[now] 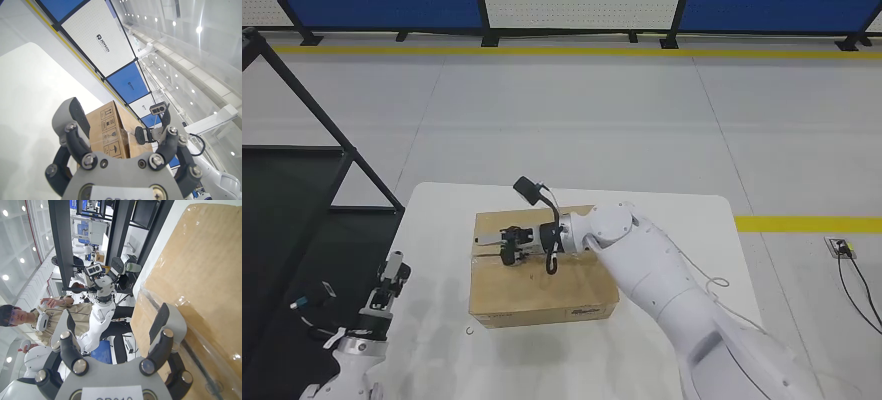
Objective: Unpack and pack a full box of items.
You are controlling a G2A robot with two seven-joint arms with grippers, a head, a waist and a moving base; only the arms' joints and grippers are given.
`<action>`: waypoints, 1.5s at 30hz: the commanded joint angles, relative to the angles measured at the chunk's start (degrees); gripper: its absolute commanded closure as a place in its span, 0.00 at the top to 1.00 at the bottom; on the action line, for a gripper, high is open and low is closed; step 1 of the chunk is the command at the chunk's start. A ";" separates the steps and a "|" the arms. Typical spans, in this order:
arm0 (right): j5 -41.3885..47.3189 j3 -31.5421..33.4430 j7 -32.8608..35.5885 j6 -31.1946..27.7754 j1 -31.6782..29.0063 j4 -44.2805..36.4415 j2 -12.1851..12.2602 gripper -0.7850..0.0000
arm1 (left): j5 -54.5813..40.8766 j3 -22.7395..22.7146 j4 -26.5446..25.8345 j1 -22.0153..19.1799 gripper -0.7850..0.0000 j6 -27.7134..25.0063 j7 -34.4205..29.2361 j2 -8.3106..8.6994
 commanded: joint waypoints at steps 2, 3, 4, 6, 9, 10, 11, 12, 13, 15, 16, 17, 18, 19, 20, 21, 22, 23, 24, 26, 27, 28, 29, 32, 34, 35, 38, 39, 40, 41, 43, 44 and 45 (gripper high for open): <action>-0.07 0.62 1.60 -0.14 0.46 0.96 0.20 1.00 | 0.41 0.32 -0.34 -0.18 1.00 0.20 -0.24 0.00; -0.34 0.71 2.17 0.09 0.57 1.31 0.30 1.00 | 0.59 0.43 -0.46 -0.24 1.00 0.28 -0.32 0.00; -0.63 0.78 3.11 0.79 0.69 1.69 0.42 1.00 | 0.71 0.56 -0.59 -0.30 1.00 0.32 -0.37 -0.01; -1.59 0.89 3.49 1.70 1.29 2.43 0.72 1.00 | 0.99 0.80 -0.85 -0.35 1.00 0.42 -0.46 -0.02; -1.76 1.71 3.10 0.73 1.30 3.42 1.38 1.00 | 1.47 1.19 -1.19 -0.36 1.00 0.58 -0.55 -0.04; -1.60 2.08 3.29 0.60 1.37 3.74 1.65 1.00 | 1.61 1.33 -1.30 -0.39 1.00 0.70 -0.62 -0.04; -1.65 2.35 3.74 0.54 1.47 4.00 1.93 1.00 | 1.69 1.47 -1.41 -0.43 1.00 0.75 -0.62 -0.05; -1.67 2.63 4.11 0.49 1.56 4.24 2.22 1.00 | 1.86 1.61 -1.46 -0.48 1.00 0.77 -0.67 -0.06; -1.68 2.93 4.13 0.19 1.59 4.36 2.51 1.00 | 2.03 1.72 -1.50 -0.53 1.00 0.81 -0.69 -0.06; -1.77 3.47 4.71 -0.14 1.60 4.55 3.11 1.00 | 2.22 1.92 -1.61 -0.61 1.00 1.00 -0.80 -0.06; -1.78 3.77 4.84 -0.32 1.64 4.66 3.43 1.00 | 2.35 1.99 -1.69 -0.64 1.00 1.05 -0.85 -0.06; -1.79 4.06 5.18 -0.46 1.62 4.73 3.76 1.00 | 2.45 2.06 -1.75 -0.66 1.00 1.11 -0.87 -0.06; -1.90 4.31 5.50 -0.49 1.63 4.81 4.09 1.00 | 2.58 2.14 -1.83 -0.68 1.00 1.16 -0.91 -0.07; -1.96 4.58 5.73 -0.57 1.59 4.87 4.43 1.00 | 2.72 2.22 -1.86 -0.70 1.00 1.29 -0.89 -0.07; -2.13 4.78 6.09 -0.42 1.53 4.93 4.76 1.00 | 2.89 2.33 -1.95 -0.73 1.00 1.39 -0.88 -0.07; -2.35 4.96 6.36 -0.22 1.49 4.92 5.07 1.00 | 3.05 2.44 -2.03 -0.75 1.00 1.46 -0.88 -0.08; -2.49 5.19 6.50 -0.23 1.41 4.85 5.40 1.00 | 3.19 2.55 -2.10 -0.77 1.00 1.52 -0.87 -0.09; -2.65 5.38 6.79 -0.10 1.26 4.83 5.71 1.00 | 3.32 2.66 -2.16 -0.79 1.00 1.58 -0.85 -0.09; -2.79 5.60 6.87 -0.04 1.16 4.76 6.03 1.00 | 3.43 2.75 -2.22 -0.82 1.00 1.65 -0.82 -0.10; -2.91 6.12 7.00 -0.31 0.87 4.48 6.69 1.00 | 3.71 2.96 -2.32 -0.89 1.00 1.75 -0.83 -0.11; -2.90 6.43 7.02 -0.47 0.72 4.38 7.03 1.00 | 3.79 3.05 -2.34 -0.93 1.00 1.81 -0.79 -0.11; -2.93 6.72 6.99 -0.66 0.59 4.23 7.38 1.00 | 3.91 3.15 -2.37 -0.98 1.00 1.86 -0.79 -0.12; -2.86 7.04 7.14 -0.87 0.40 3.99 7.72 1.00 | 3.93 3.26 -2.35 -1.02 1.00 1.95 -0.79 -0.13; -3.06 7.93 7.38 -1.36 0.04 3.43 8.83 1.00 | 4.22 3.54 -2.41 -1.17 1.00 2.10 -0.83 -0.14; -2.95 8.67 7.30 -1.73 -0.21 3.10 9.62 1.00 | 4.29 3.67 -2.40 -1.27 1.00 2.20 -0.74 -0.15; -2.92 9.02 7.36 -1.85 -0.41 2.89 10.01 1.00 | 4.42 3.75 -2.43 -1.32 1.00 2.23 -0.78 -0.15; -3.03 10.03 7.73 -1.76 -0.93 2.37 11.23 1.00 | 4.65 4.02 -2.46 -1.47 1.00 2.37 -0.73 -0.17; -3.04 10.38 7.71 -1.76 -1.16 2.08 11.63 1.00 | 4.77 4.12 -2.44 -1.54 1.00 2.40 -0.73 -0.18; -3.01 10.76 7.65 -1.82 -1.42 1.78 12.04 1.00 | 4.74 4.24 -2.38 -1.61 1.00 2.37 -0.76 -0.18; -3.13 11.09 7.63 -1.82 -1.67 1.50 12.46 1.00 | 4.72 4.31 -2.31 -1.70 1.00 2.40 -0.76 -0.19; -3.14 11.90 7.46 -2.01 -2.18 0.79 13.34 1.00 | 4.67 4.52 -2.16 -1.89 1.00 2.44 -0.78 -0.21; -3.11 12.35 7.31 -2.20 -2.44 0.38 13.81 1.00 | 4.76 4.64 -2.05 -2.03 1.00 2.41 -0.86 -0.21; -3.14 12.80 7.18 -2.44 -2.75 -0.06 14.29 1.00 | 4.81 4.80 -1.92 -2.18 1.00 2.45 -0.94 -0.22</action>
